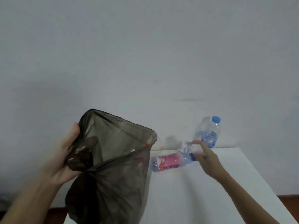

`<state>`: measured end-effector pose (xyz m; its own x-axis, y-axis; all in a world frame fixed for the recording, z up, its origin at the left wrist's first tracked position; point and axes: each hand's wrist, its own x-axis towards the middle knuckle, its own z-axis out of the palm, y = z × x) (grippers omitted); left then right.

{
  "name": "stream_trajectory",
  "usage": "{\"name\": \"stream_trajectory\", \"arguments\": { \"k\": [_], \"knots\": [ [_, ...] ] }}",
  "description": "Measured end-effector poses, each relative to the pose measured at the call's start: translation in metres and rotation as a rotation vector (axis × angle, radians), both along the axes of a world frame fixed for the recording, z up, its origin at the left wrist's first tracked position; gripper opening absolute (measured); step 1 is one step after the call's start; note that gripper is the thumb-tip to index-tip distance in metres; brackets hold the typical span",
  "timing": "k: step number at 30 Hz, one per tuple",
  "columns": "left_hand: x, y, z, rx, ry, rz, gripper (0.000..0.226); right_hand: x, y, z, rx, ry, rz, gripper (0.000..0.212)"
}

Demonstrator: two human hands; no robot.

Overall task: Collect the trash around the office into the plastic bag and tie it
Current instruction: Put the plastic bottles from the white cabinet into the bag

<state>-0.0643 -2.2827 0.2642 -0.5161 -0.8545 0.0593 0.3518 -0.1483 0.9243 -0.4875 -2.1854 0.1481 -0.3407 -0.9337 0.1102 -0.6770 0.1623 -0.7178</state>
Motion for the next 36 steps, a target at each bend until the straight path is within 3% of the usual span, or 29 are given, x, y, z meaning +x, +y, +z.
{"name": "stream_trajectory", "arguments": {
  "k": [3,6,9,11,13,16,18,20,23,25,29,31,33,34,36],
  "knots": [
    [-0.031,0.023,0.008,0.054,0.269,-0.242,0.090,0.066,-0.046,0.074,-0.168,-0.171,0.551,0.040],
    [-0.040,0.038,0.006,0.114,0.316,-0.321,0.079,0.100,-0.075,0.099,-0.011,-0.157,0.835,0.061],
    [-0.035,0.037,0.004,0.127,0.318,-0.351,0.073,0.064,-0.106,0.069,-0.024,-0.044,0.612,0.067],
    [-0.036,0.035,0.008,0.072,0.332,-0.348,0.072,0.019,-0.124,0.029,0.197,0.199,0.467,0.080],
    [-0.040,0.035,0.011,0.054,0.337,-0.342,0.075,-0.017,-0.127,-0.014,0.532,0.407,0.429,0.108],
    [-0.040,0.037,0.004,0.090,0.431,-0.461,0.091,-0.041,-0.132,-0.068,0.691,0.470,0.448,0.138],
    [-0.038,0.036,0.002,0.104,0.424,-0.460,0.082,-0.045,-0.136,-0.078,0.662,0.404,0.418,0.144],
    [-0.034,0.033,0.000,0.123,0.427,-0.461,0.077,-0.033,-0.137,-0.077,0.616,0.334,0.373,0.132],
    [-0.033,0.032,0.004,0.130,0.429,-0.464,0.085,-0.024,-0.139,-0.090,0.566,0.245,0.299,0.089],
    [-0.032,0.032,0.004,0.145,0.408,-0.466,0.076,-0.021,-0.134,-0.098,0.531,0.197,0.249,0.072],
    [-0.027,0.030,-0.001,0.203,0.372,-0.414,0.071,-0.017,-0.124,-0.092,0.390,0.258,0.118,0.029],
    [-0.031,0.029,-0.004,0.233,0.354,-0.386,0.071,-0.007,-0.119,-0.062,0.175,0.224,0.055,0.024],
    [-0.023,0.027,-0.006,0.263,0.322,-0.337,0.071,0.033,-0.118,-0.010,-0.191,0.009,0.003,0.018],
    [-0.025,0.027,-0.003,0.279,0.299,-0.317,0.070,0.055,-0.113,0.020,-0.332,-0.132,0.034,0.014],
    [-0.021,0.019,0.002,0.261,0.319,-0.292,0.064,0.110,-0.107,0.074,-0.439,-0.336,0.325,0.017]
  ]
}}
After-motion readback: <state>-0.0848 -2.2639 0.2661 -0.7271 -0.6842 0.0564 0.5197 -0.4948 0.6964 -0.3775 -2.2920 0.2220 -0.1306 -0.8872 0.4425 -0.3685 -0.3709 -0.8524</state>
